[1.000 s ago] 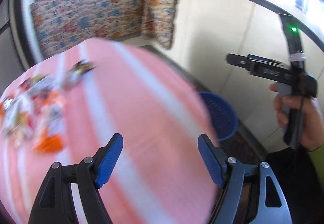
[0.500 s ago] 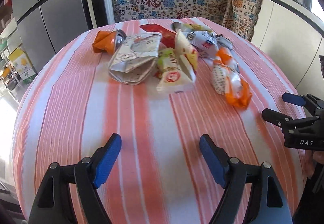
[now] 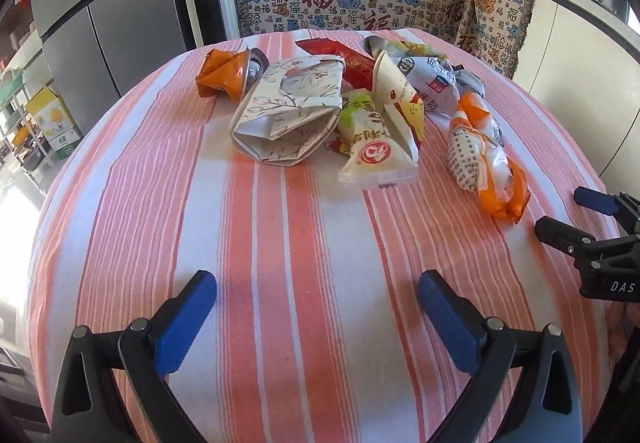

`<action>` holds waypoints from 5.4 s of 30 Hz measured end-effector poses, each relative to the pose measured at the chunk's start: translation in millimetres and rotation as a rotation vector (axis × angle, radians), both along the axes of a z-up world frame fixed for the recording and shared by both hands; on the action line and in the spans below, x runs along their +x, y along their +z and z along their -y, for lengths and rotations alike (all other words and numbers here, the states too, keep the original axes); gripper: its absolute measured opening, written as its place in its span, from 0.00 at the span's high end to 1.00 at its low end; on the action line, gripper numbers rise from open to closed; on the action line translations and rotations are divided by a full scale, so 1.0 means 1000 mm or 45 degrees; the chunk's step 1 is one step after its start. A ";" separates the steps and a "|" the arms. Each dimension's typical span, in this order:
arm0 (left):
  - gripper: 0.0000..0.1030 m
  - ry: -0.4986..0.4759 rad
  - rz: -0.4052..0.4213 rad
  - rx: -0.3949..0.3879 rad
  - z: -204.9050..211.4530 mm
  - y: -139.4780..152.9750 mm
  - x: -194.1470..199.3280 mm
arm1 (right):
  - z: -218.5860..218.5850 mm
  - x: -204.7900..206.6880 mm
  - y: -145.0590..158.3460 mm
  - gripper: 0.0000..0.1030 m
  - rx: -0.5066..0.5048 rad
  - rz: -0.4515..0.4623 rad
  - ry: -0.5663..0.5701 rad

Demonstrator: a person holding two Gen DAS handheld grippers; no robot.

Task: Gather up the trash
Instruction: 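Grasp the white-and-green snack bar wrapper with the left tool, then grasp the orange-and-white candy bag with the right tool while the left tool holds the snack bar, then carry both wrappers to the blue wastebasket and open both tools to drop them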

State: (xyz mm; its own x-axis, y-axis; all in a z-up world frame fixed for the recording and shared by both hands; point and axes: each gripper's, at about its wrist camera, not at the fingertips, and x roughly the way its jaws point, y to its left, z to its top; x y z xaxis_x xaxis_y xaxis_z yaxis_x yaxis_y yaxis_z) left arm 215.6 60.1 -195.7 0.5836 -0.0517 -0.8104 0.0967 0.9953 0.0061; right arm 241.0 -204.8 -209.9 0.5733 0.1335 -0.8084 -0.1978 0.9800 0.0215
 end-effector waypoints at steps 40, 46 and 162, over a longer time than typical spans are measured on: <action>0.44 0.071 0.024 -0.160 -0.010 0.014 -0.045 | 0.001 0.000 0.000 0.01 0.009 -0.003 0.012; 0.33 0.070 0.047 0.000 -0.005 0.007 -0.031 | 0.001 -0.001 0.002 0.01 0.011 0.000 0.019; 0.81 -0.827 -0.160 -0.331 0.459 0.002 0.053 | 0.392 -0.026 -0.004 0.54 0.235 -0.130 -0.556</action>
